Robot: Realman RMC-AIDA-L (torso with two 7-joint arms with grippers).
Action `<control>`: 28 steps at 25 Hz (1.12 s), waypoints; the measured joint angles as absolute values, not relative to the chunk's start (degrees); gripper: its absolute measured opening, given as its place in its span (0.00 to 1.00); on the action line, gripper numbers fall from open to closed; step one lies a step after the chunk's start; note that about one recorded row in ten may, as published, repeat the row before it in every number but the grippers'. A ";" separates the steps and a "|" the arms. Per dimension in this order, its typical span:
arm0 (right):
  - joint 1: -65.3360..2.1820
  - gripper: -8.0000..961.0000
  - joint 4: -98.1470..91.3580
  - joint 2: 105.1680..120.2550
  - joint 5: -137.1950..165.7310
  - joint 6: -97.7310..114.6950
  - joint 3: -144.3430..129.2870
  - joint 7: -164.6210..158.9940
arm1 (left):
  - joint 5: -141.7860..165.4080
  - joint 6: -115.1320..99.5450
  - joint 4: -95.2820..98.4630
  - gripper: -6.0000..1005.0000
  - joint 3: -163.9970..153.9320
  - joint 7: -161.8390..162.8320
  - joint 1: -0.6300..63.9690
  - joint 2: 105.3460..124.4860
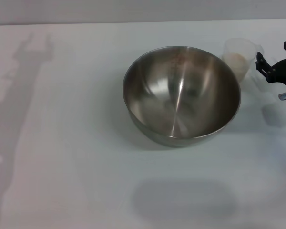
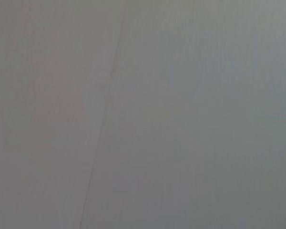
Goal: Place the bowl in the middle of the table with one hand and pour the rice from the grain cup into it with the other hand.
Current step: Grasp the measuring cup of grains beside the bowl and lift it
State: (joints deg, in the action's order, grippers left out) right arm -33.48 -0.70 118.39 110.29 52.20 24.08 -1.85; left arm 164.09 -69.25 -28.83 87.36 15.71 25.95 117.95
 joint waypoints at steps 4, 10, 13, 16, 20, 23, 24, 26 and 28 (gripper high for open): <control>-33.49 0.77 -0.70 118.44 110.17 52.20 24.15 -1.91 | 164.10 -69.35 -28.83 0.48 87.36 15.73 25.88 117.95; -33.55 0.77 -0.72 118.47 110.12 52.15 24.28 -2.33 | 164.08 -70.06 -28.78 0.48 87.36 15.74 25.68 117.95; -33.68 0.77 -0.78 118.48 110.12 52.13 24.28 -2.66 | 164.08 -70.14 -28.77 0.48 87.36 15.74 25.54 117.95; -33.78 0.77 -0.84 118.48 110.12 52.12 24.27 -2.70 | 164.07 -70.18 -28.79 0.48 87.36 15.76 25.45 117.95; -33.90 0.77 -0.92 118.48 110.12 52.04 24.26 -2.72 | 163.94 -70.56 -28.82 0.48 87.36 15.79 25.39 117.95; -34.05 0.77 -0.96 118.48 110.12 51.76 24.26 -2.72 | 163.90 -70.59 -28.83 0.48 87.36 15.81 25.39 117.95; -34.10 0.77 -0.97 118.48 110.12 51.67 24.26 -2.72 | 163.89 -70.60 -28.83 0.48 87.36 15.81 25.39 117.95; -34.22 0.77 -0.97 118.48 110.12 51.54 24.26 -2.72 | 163.89 -70.60 -28.83 0.48 87.36 15.82 25.40 117.95; -34.33 0.77 -0.97 118.48 110.12 51.51 24.26 -2.73 | 163.89 -70.59 -28.83 0.48 87.36 15.82 25.40 117.95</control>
